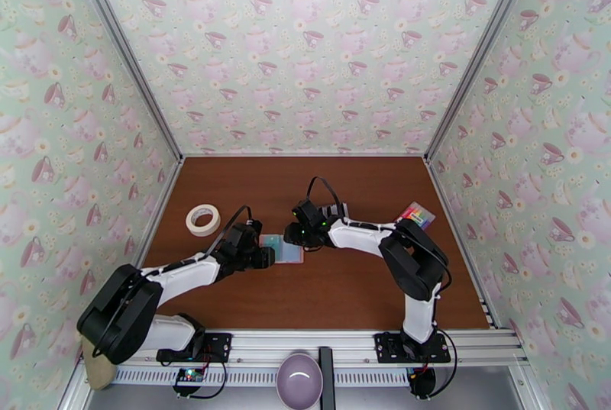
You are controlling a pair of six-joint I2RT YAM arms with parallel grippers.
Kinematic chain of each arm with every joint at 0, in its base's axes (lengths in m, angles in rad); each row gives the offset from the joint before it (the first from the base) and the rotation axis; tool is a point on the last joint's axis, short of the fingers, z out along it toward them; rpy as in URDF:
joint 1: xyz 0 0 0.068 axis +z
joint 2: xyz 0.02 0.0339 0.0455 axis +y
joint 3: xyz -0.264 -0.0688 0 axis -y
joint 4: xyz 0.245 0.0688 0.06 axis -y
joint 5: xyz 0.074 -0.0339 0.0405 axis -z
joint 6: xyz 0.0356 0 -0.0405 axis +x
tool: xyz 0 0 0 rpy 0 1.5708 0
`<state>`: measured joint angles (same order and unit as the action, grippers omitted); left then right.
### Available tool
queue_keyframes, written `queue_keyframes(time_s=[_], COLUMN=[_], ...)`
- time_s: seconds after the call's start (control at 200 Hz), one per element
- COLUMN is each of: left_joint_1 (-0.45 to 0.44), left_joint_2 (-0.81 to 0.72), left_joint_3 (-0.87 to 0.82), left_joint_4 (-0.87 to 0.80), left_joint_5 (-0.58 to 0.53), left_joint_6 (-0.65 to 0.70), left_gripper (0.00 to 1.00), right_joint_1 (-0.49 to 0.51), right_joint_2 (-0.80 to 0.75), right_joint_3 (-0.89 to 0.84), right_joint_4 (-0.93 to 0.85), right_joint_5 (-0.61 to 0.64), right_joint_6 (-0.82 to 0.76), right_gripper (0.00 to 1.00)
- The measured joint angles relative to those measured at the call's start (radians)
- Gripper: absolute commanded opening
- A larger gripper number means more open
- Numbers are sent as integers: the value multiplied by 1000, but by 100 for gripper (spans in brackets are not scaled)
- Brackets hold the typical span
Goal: Put the credit cards into the card holder
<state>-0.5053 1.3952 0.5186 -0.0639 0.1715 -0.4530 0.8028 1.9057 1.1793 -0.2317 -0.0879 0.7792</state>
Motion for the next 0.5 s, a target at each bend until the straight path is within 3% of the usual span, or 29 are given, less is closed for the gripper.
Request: queue_keyframes(time_s=[0.501], left_joint_1=[-2], left_joint_2=[42], left_joint_3=[29], left_joint_4=[28], left_joint_5=[16], left_joint_6=[0], left_gripper=[64], right_joint_1=[-1], right_joint_2=[44], right_joint_3=[30], right_joint_4=[-14], right_joint_5=[7], right_joint_6=[-10], right_gripper=[43])
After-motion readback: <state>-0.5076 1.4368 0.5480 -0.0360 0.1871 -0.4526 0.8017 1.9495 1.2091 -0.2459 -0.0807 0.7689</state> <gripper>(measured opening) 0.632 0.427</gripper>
